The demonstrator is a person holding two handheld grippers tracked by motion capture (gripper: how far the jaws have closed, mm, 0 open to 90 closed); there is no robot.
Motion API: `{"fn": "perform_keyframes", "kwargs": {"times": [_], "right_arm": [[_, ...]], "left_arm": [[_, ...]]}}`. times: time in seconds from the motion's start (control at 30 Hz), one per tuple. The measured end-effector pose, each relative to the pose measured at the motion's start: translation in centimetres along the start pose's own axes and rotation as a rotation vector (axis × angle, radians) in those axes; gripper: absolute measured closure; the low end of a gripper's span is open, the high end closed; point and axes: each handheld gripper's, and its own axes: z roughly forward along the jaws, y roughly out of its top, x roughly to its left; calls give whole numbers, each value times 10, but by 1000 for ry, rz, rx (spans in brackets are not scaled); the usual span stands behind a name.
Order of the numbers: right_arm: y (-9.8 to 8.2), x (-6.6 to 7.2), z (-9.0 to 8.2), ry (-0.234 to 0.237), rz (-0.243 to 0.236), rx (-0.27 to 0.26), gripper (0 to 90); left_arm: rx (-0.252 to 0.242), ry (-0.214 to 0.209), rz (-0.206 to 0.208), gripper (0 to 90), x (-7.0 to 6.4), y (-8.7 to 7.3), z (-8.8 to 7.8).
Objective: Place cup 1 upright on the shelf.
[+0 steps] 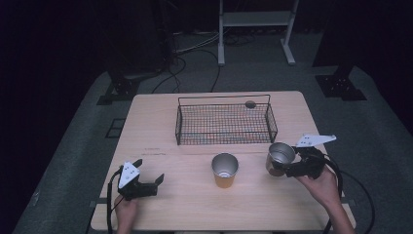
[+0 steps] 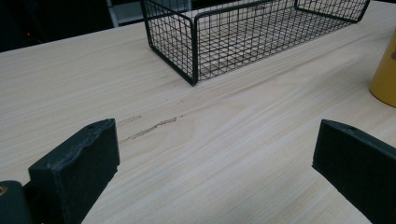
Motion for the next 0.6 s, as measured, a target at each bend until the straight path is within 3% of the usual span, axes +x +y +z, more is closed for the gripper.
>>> {"fn": "perform_keyframes", "kwargs": {"times": [0.6], "right_arm": [[26, -9, -8, 44, 6, -25, 176]], "left_arm": [[0, 0, 1, 0, 0, 0, 0]]}}
